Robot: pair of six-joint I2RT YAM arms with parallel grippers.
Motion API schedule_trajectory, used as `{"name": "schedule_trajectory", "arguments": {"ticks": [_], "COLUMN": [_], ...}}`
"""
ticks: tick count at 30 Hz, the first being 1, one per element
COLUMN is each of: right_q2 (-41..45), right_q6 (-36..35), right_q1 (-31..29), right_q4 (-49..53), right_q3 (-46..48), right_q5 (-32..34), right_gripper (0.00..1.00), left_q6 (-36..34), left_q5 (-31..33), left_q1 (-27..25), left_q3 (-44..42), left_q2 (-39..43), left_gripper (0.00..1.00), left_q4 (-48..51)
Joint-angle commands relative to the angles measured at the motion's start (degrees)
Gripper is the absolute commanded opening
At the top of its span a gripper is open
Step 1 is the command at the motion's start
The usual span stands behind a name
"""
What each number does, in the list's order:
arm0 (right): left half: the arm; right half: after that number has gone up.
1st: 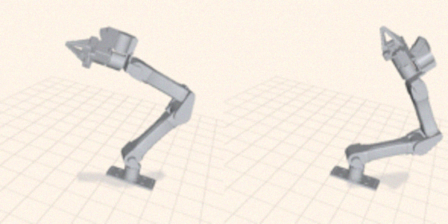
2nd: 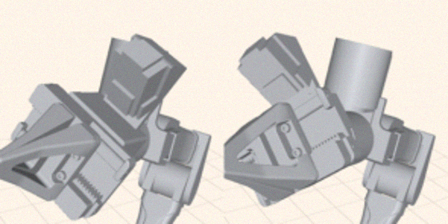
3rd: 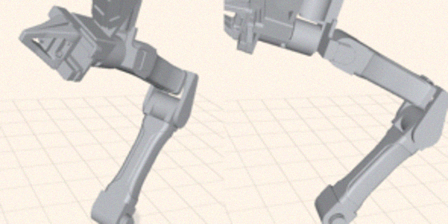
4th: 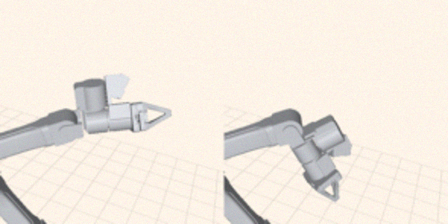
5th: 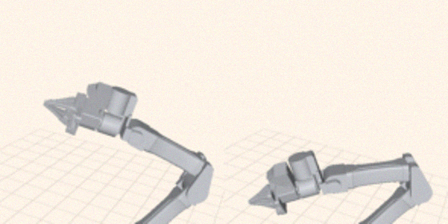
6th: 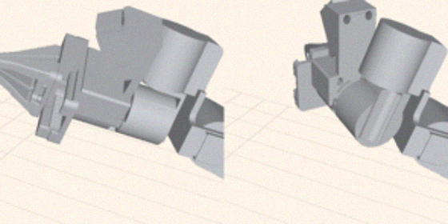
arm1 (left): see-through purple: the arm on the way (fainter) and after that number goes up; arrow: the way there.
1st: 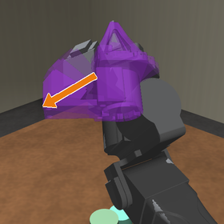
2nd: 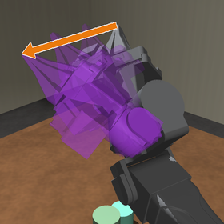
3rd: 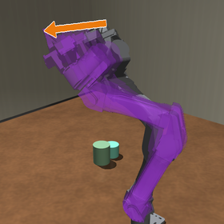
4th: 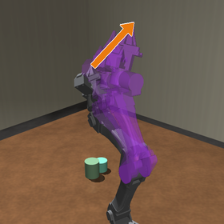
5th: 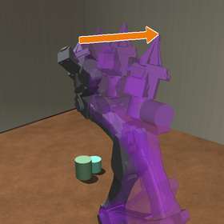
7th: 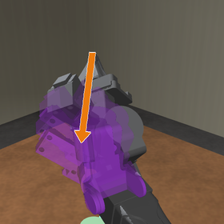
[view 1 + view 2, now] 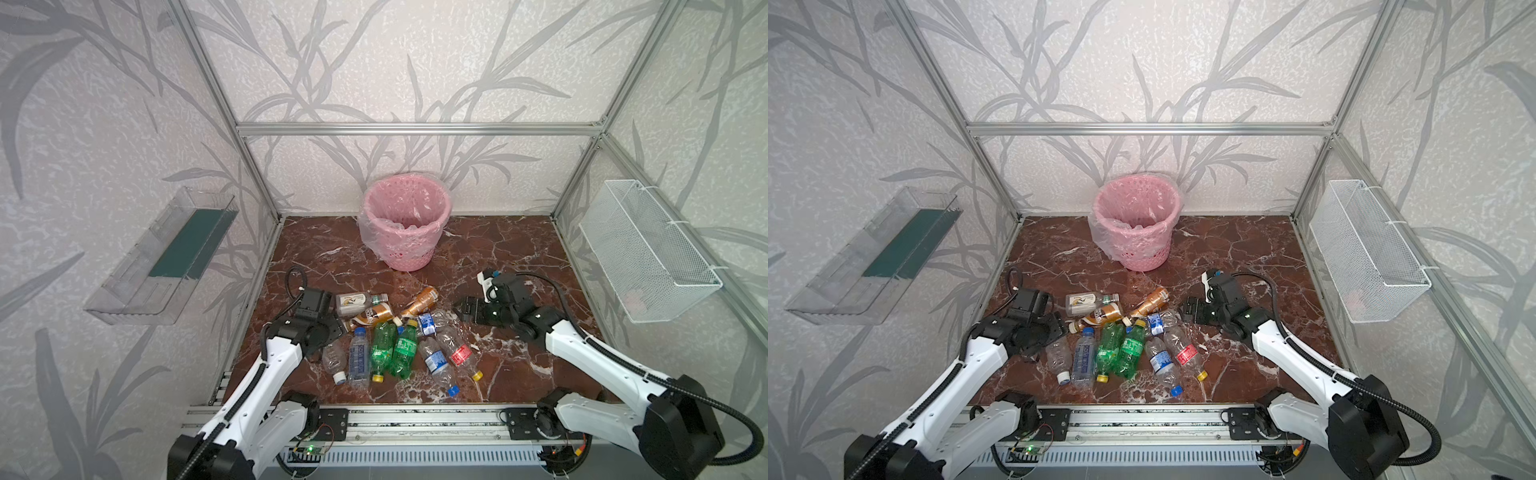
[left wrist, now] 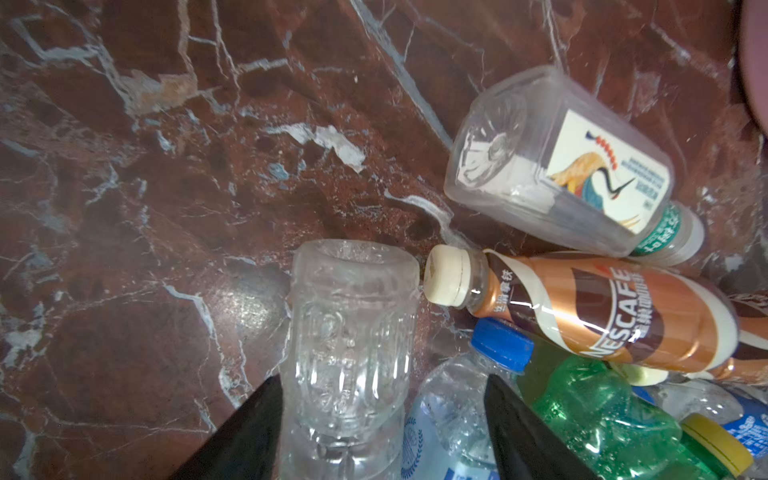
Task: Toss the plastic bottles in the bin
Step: 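Return the right gripper to the pile while the left gripper grasps a clear ridged bottle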
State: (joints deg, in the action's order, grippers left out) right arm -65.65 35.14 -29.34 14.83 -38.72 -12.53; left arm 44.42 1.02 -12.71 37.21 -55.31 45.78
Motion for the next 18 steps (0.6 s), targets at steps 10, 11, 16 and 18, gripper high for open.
{"name": "schedule_trajectory", "arguments": {"ticks": [10,11,16,18], "right_q2": [-0.8,-0.8,-0.7,-0.5], "right_q6": [1.0,1.1,1.0,1.1], "right_q1": [-0.6,-0.6,-0.6,-0.6], "right_q4": [-2.4,-2.5,-2.6,-2.8], "right_q3": [1.0,0.9,1.4,1.7], "right_q5": [-1.6,-1.6,-1.7,-1.8], "right_gripper": [0.93,0.93,0.91,0.89], "left_q6": [7.1,7.2,7.6,7.7], "left_q5": [3.2,3.3,2.9,2.6], "left_q1": [-3.5,-3.8,-4.1,-4.1], "left_q3": [-3.2,-3.2,-3.9,-4.4], "left_q2": [-2.9,-3.2,-5.1,-5.2], "left_gripper": [0.99,0.99,0.95,0.92], "left_q4": [3.7,3.7,3.1,2.7]}}
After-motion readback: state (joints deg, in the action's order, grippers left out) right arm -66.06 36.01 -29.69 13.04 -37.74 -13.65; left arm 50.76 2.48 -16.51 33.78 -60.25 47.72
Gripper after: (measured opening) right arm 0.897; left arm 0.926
